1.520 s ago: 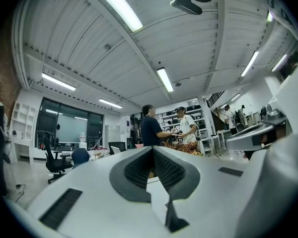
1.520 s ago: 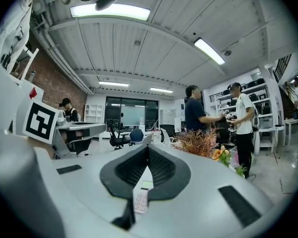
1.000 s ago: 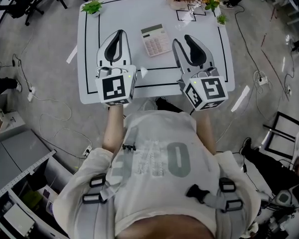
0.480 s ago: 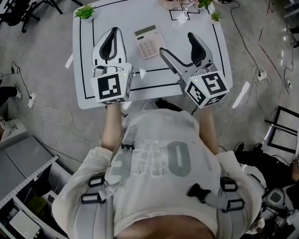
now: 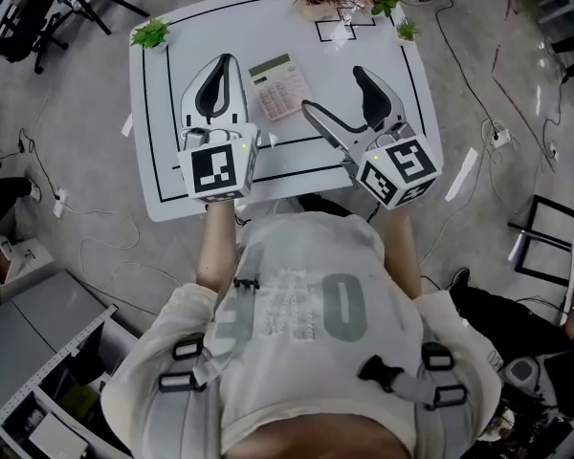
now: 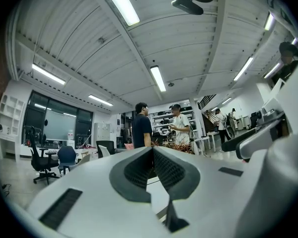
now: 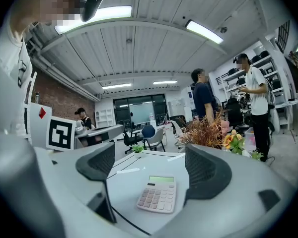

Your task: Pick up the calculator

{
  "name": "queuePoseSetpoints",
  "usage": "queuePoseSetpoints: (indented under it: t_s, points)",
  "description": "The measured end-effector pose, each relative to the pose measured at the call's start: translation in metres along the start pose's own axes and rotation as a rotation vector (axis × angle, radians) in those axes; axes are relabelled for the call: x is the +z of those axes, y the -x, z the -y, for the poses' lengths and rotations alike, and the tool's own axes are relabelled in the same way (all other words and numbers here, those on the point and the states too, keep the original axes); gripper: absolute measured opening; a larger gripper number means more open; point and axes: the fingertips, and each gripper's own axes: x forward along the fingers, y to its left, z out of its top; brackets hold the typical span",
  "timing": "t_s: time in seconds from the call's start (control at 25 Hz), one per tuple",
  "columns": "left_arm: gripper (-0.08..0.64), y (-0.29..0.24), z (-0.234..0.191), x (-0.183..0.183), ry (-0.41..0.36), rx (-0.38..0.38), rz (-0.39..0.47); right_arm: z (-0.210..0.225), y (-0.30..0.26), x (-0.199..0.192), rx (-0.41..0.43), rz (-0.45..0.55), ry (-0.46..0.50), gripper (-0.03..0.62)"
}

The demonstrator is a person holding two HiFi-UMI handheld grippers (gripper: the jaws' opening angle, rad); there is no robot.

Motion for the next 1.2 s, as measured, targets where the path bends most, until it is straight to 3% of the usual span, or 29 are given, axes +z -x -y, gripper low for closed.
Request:
queuePoseSetpoints:
  t_s: [0.24, 0.48, 0.64, 0.84, 1.2]
  points:
    - [0.020, -0.008, -0.008, -0.017, 0.007, 0.005, -0.033, 0.011, -0.028, -0.003, 0.117, -0.073, 0.018, 0.433]
    - [0.020, -0.016, -0.029, -0.033, 0.013, 0.052, -0.072, 0.023, -0.081, -0.025, 0.278, -0.252, 0.145, 0.433]
    - [0.020, -0.022, -0.044, -0.050, 0.040, 0.089, -0.110, 0.035, -0.118, -0.048, 0.406, -0.371, 0.169, 0.433]
    - [0.020, -0.018, -0.060, -0.082, 0.078, 0.153, -0.220, 0.048, -0.155, -0.097, 0.567, -0.523, 0.074, 0.433]
    - [0.020, -0.019, -0.084, -0.135, 0.116, 0.191, -0.337, 0.065, -0.195, -0.171, 0.755, -0.810, -0.097, 0.422]
